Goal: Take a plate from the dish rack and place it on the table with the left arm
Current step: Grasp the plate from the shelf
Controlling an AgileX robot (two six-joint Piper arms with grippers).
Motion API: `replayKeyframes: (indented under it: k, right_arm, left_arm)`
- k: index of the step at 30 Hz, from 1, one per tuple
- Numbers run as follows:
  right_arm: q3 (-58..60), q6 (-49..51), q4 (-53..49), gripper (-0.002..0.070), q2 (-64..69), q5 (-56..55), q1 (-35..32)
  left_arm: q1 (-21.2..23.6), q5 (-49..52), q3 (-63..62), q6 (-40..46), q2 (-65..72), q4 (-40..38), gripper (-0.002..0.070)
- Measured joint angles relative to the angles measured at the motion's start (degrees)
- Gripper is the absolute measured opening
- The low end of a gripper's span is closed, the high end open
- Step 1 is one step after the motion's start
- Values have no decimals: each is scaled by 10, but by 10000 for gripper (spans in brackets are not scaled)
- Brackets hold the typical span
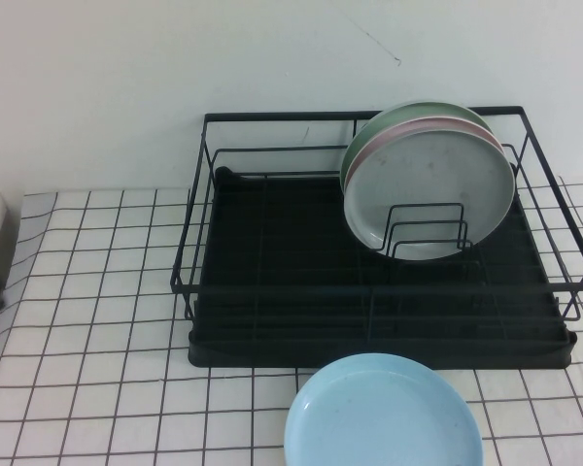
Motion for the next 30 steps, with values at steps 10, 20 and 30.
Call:
replayKeyframes:
  k: [10,20,30]
  right_arm:
    - [0,0,0,-3,0,0,0]
    - [0,0,0,-3,0,0,0]
    - [0,0,0,-3,0,0,0]
  left_arm:
    - [-116,-25,-163,525,334,-266,-3]
    - [-167,-36,-338,639,618,-412,-3]
    - [-181,4,-407,903,701,-664,4]
